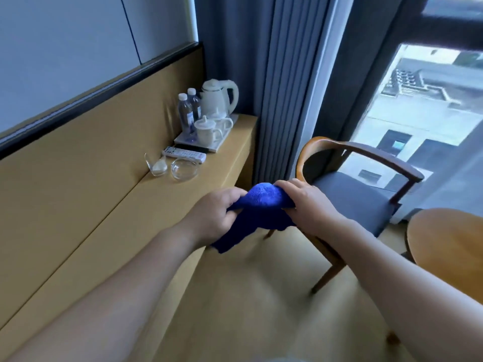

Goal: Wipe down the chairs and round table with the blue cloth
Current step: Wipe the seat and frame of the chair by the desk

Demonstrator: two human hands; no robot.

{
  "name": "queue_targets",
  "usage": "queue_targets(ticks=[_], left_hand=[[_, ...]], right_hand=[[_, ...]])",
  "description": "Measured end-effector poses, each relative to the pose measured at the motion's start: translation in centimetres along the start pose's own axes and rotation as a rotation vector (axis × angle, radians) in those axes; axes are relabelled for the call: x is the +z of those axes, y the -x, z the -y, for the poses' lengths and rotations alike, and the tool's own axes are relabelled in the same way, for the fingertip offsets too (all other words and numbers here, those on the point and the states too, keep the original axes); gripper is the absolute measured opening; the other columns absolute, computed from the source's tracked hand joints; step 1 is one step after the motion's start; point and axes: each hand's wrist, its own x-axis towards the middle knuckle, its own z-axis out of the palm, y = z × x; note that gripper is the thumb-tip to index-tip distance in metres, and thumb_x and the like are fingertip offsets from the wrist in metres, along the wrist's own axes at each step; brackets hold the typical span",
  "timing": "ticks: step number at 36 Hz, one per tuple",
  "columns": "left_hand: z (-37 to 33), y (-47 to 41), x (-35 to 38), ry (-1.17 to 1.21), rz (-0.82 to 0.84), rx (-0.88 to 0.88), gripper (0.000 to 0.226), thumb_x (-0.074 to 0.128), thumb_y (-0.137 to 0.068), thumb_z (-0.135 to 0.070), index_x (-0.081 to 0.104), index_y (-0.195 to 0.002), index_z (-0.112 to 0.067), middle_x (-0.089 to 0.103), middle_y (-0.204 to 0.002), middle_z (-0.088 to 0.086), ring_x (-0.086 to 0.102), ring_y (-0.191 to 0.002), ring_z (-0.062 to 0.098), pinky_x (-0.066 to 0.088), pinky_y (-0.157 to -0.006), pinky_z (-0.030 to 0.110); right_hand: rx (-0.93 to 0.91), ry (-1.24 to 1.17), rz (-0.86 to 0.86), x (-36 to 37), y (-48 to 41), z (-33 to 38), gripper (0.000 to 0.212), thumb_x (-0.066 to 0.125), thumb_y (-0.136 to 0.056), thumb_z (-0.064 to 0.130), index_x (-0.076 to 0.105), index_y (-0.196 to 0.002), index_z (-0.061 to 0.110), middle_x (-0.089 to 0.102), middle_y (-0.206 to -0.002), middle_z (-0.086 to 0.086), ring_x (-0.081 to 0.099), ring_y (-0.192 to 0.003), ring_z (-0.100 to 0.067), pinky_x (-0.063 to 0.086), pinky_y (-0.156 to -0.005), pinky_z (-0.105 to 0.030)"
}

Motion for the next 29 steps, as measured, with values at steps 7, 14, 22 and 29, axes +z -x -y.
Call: queue_targets(ticks=[7,14,22,29], left_hand=[[-8.5,-4.3,10.3,0.020,-0.004,0.111,0.030,0.046,-0.079,-0.011,0.062,-0.101,-0.024,0.061,-0.093,-0.016,0.056,-0.088,0.000,0.040,-0.075,0.014],[-15.2,-7.7,19.6,0.044,0.024,0.196,0.025,0.052,-0.081,-0.007,0.065,-0.102,-0.010,0.060,-0.106,-0.004,0.054,-0.101,0.007,0.042,-0.093,0.023],[-20.4,-11.0,26.1,0.057,0.186,0.288,0.031,0.056,-0.086,-0.004,0.063,-0.115,-0.013,0.051,-0.135,0.000,0.043,-0.128,0.007,0.034,-0.109,0.030],[-23.1,-13.0,30.0,0.143,0.225,0.296,0.031,0.057,-0.086,-0.002,0.062,-0.111,-0.019,0.055,-0.127,-0.006,0.050,-0.119,0.009,0.046,-0.099,0.037]], right_hand=[[0.406,-0.145,-0.085,-1.8,9.3,-9.7,0.062,0.062,-0.088,0.030,0.031,-0.142,0.029,0.040,-0.133,-0.002,0.047,-0.117,-0.026,0.046,-0.093,-0.046],[0.458,-0.451,-0.133,-3.0,19.0,-16.7,0.055,0.060,-0.087,0.035,0.040,-0.136,0.021,0.059,-0.121,0.000,0.057,-0.107,-0.021,0.048,-0.094,-0.039],[0.458,-0.712,-0.079,-3.8,25.3,-21.0,0.103,0.074,-0.063,0.064,0.023,-0.147,0.032,0.049,-0.133,0.011,0.050,-0.119,-0.008,0.048,-0.100,-0.036],[0.517,-0.753,-0.224,-4.2,27.2,-22.8,0.070,0.074,-0.075,0.027,0.038,-0.133,0.041,0.061,-0.110,0.015,0.058,-0.100,-0.005,0.051,-0.086,-0.028]])
